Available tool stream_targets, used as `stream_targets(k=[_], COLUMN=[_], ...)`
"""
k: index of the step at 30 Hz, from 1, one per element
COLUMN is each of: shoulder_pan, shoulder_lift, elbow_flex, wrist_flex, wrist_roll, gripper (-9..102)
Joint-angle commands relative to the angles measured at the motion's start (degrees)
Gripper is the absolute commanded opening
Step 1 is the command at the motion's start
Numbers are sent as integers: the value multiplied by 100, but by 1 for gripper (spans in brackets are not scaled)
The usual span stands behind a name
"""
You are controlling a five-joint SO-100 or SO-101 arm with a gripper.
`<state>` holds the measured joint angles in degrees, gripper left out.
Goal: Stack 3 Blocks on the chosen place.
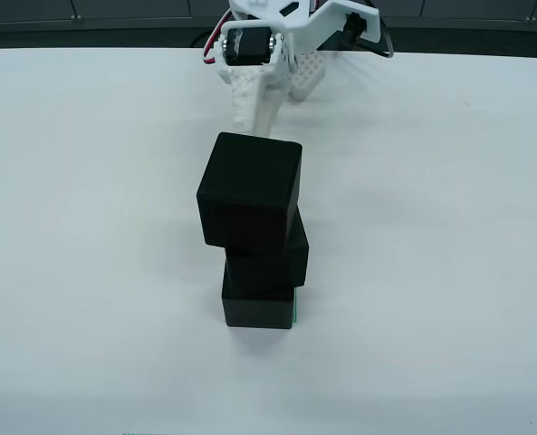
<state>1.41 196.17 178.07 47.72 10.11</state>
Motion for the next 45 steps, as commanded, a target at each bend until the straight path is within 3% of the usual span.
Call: stream_targets(k=[1, 45], shoulder_pan=[35, 79], shoulder_lift=[53, 44], elbow_flex=[229, 220], wrist_flex=[-79, -97], wrist_roll=[18, -281], gripper=[0, 0])
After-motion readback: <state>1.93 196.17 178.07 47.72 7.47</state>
